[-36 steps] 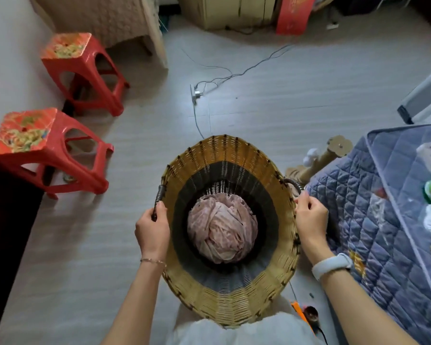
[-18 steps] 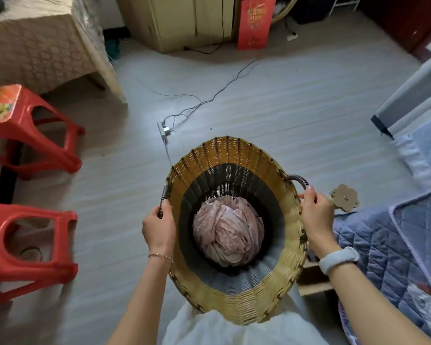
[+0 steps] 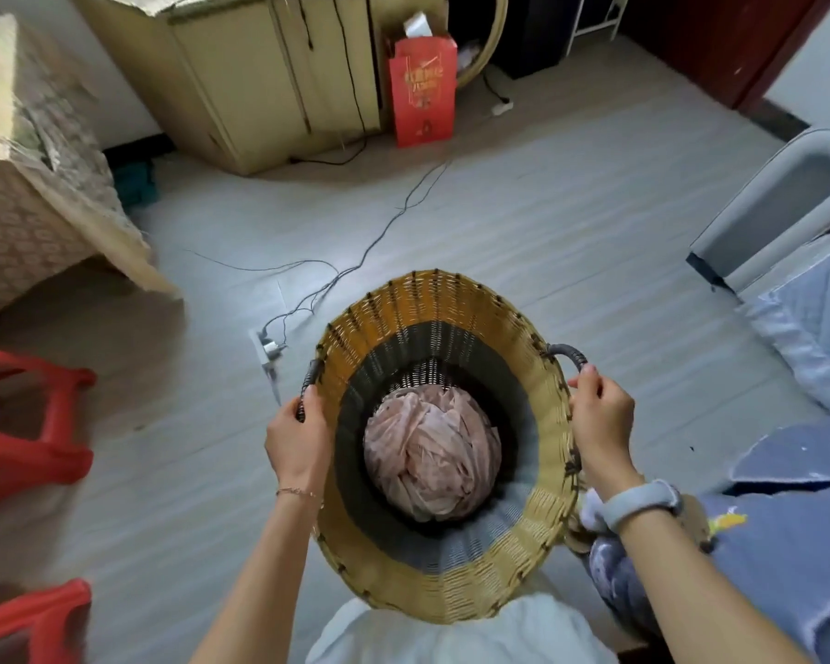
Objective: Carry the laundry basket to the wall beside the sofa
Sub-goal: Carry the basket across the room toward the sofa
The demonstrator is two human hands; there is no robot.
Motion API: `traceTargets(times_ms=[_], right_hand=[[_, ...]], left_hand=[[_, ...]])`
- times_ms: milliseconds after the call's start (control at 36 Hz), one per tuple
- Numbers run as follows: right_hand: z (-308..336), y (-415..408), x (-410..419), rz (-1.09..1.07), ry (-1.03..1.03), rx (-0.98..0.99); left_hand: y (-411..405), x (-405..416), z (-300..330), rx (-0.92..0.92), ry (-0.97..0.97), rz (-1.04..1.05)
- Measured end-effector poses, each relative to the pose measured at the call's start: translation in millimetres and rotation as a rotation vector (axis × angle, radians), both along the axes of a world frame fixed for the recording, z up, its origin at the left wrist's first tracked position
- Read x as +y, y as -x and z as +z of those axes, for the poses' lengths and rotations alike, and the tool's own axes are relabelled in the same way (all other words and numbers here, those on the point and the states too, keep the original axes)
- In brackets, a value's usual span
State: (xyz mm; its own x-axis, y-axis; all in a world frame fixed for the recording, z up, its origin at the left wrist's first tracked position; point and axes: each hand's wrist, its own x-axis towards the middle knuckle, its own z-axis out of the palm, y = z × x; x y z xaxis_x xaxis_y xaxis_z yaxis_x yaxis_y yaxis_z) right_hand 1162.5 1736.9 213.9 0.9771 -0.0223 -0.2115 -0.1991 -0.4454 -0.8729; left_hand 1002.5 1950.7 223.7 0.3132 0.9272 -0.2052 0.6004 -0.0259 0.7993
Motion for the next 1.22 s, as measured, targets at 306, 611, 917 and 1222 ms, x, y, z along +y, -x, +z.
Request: traceTargets(times_ms=[306,611,917,1222], right_hand=[[9.2,-180.4,44.3,0.027,-0.031,0.024],[-4.6,-352.4,83.3,-0.043,-0.006,-0.009],[13.6,-549.1,109.0,-0.257,0.027,0.024],[-2.2,-689.1,80.5,-0.518,0.054,0.056]], left_hand=[[-187.2,53.9,11.1,-0.014,-0.067,-0.038],[-369.4,104.7,-26.7,0.007,0.056,-0.105],[-626.4,151.6,-11.0,0.018,0.05,-0.34],[-837.0,135.8,-8.9,0.03,0.068,-0.553]])
